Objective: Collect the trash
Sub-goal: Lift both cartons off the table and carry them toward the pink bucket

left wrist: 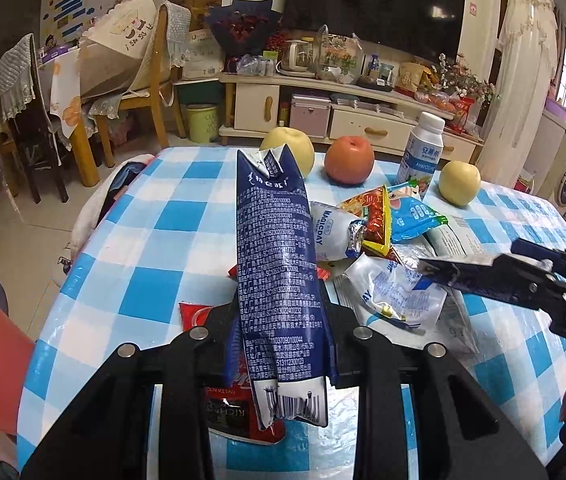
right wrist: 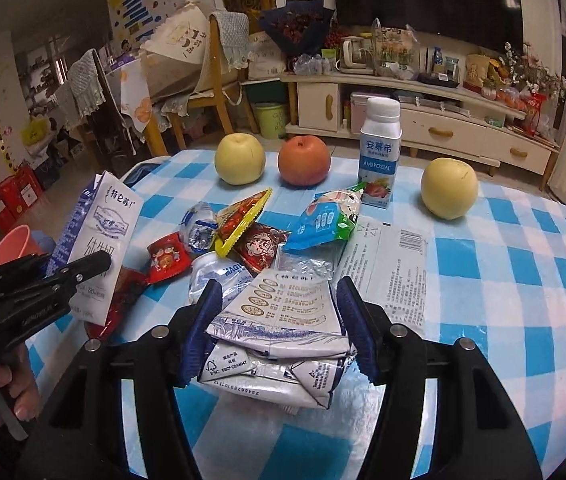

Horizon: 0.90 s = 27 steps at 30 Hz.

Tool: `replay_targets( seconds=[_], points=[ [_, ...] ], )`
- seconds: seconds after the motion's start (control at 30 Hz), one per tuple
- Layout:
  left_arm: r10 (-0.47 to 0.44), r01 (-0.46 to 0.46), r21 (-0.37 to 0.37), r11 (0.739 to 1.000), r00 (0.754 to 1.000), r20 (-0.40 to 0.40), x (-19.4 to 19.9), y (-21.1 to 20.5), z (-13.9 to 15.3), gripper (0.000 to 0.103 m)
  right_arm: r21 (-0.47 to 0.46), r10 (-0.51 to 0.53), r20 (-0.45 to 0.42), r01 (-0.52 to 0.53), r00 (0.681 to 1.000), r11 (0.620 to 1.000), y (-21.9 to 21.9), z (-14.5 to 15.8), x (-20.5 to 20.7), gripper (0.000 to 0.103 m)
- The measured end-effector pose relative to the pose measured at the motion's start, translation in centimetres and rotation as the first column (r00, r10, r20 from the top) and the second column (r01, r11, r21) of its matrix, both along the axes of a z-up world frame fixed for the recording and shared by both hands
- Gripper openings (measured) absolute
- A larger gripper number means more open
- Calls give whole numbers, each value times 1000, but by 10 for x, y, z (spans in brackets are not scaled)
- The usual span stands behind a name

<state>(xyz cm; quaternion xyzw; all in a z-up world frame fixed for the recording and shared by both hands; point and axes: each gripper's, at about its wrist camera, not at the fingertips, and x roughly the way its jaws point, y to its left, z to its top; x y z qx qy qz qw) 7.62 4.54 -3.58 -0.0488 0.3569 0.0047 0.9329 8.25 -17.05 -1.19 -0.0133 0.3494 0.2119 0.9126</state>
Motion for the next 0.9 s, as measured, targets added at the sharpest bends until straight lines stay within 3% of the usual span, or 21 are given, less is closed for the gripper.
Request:
replay_targets(
  seconds=[0.3, 0.4, 0.57, 0.63, 0.67, 0.8, 0.83, 0.87, 0.9],
  points=[
    [4, -4, -4, 1000, 1000, 28, -9, 6, 7, 33, -84, 18, 38, -15, 999, 996, 6, 22, -19, 60],
    [6, -6, -10, 1000, 1000, 24, -11, 8, 6, 33, -107, 8, -32, -11, 999, 994, 3, 3, -22, 61],
    [2, -2, -14, 1000, 1000, 23, -11, 7, 6, 33, -110, -64, -163, 46, 985, 993, -13, -53, -32, 61],
    [-2, 3, -9, 1000, 1000, 22, -11, 7, 5, 33, -109, -80, -199, 59, 977, 992, -15, -64, -29, 72],
    [-4, 5, -7, 1000, 1000, 21, -12, 6, 5, 33, -109, -83, -217, 60, 973, 992, -15, -67, -25, 85],
    [-7, 7, -12, 1000, 1000, 11, -10, 7, 4, 33, -87, -66, -270, 44, 961, 995, -12, -71, -10, 87],
    [-8, 8, -13, 1000, 1000, 10, -10, 7, 4, 33, -76, -60, -286, 40, 956, 996, -11, -71, -5, 85],
    [-9, 9, -10, 1000, 1000, 12, -10, 7, 4, 33, -79, -59, -294, 38, 954, 996, -10, -71, -1, 65],
    [-11, 11, -5, 1000, 1000, 14, -9, 6, 4, 33, -81, -56, -294, 34, 954, 996, -9, -71, 0, 55]
  ],
)
